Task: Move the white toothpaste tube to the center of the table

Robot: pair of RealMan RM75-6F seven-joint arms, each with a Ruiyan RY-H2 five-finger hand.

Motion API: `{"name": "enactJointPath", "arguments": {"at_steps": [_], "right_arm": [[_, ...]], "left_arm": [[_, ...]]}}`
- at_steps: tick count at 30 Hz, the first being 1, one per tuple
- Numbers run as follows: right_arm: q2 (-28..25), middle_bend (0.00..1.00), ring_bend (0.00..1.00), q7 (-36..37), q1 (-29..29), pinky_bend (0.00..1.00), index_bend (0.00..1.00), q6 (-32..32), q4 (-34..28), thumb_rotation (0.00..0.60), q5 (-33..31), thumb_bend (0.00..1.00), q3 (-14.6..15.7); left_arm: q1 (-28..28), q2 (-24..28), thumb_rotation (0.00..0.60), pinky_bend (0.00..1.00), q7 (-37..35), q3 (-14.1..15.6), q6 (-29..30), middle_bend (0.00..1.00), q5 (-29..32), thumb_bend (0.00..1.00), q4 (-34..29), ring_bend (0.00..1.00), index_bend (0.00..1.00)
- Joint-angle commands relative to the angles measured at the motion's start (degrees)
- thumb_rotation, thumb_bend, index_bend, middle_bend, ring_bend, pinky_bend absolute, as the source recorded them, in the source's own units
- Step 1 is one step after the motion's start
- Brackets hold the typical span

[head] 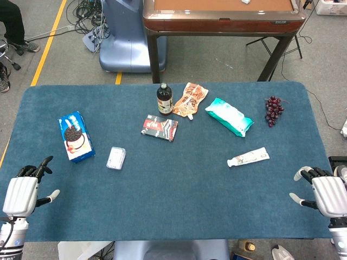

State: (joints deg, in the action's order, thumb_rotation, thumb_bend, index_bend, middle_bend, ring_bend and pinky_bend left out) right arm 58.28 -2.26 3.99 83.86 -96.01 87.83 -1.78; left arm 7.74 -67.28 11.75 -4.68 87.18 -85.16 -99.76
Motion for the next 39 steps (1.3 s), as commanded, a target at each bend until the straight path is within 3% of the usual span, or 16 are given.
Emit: {"name": "enactJointPath", "arguments": {"at_steps": [1, 9, 19, 30, 39], "right_arm": [[0.0, 0.41, 0.37, 0.1, 0.1, 0.44, 0.48, 0.0, -0.1, 0.6, 0.2, 0.11, 0.0], [0.0, 0.42, 0.37, -1.0, 2.4, 0.44, 0.47, -1.3, 0.5, 0.6, 2.6, 0.11, -0.7], [1.3, 0.45, 0.37, -3.2, 11.8, 0.44, 0.45, -14.6, 3.3, 0.6, 1.7, 0.11, -2.4], [10.5, 0.45, 0.37, -5.9, 21.9, 0.44, 0.45, -28.4, 15.1, 0.6, -2.6, 0.11, -4.0], [17.9, 0.45, 0.37, -5.7, 27.0, 0.44, 0.45, -34.3, 24.7, 0.6, -4.3, 0.15, -3.8]], "left_arm": [[0.0, 0.1, 0.6, 0.23, 0.0, 0.1, -0.2, 0.41, 0.1, 0.11, -0.1, 0.41, 0.13], [-0.1, 0.5, 0.6, 0.23, 0.2, 0.4, -0.6, 0.41, 0.0, 0.11, -0.5, 0.41, 0.13], [-1.2, 1.0, 0.6, 0.23, 0.0, 0.9, 0.1, 0.41, 0.5, 0.11, -0.7, 0.41, 0.13], [-2.4, 1.4, 0.6, 0.22, -0.3, 1.3, 0.9, 0.41, 0.9, 0.11, -0.9, 0.41, 0.13], [-3.0, 1.4, 0.6, 0.22, -0.5, 1.3, 1.1, 0.41, 1.2, 0.11, -0.7, 0.41, 0.13]]}}
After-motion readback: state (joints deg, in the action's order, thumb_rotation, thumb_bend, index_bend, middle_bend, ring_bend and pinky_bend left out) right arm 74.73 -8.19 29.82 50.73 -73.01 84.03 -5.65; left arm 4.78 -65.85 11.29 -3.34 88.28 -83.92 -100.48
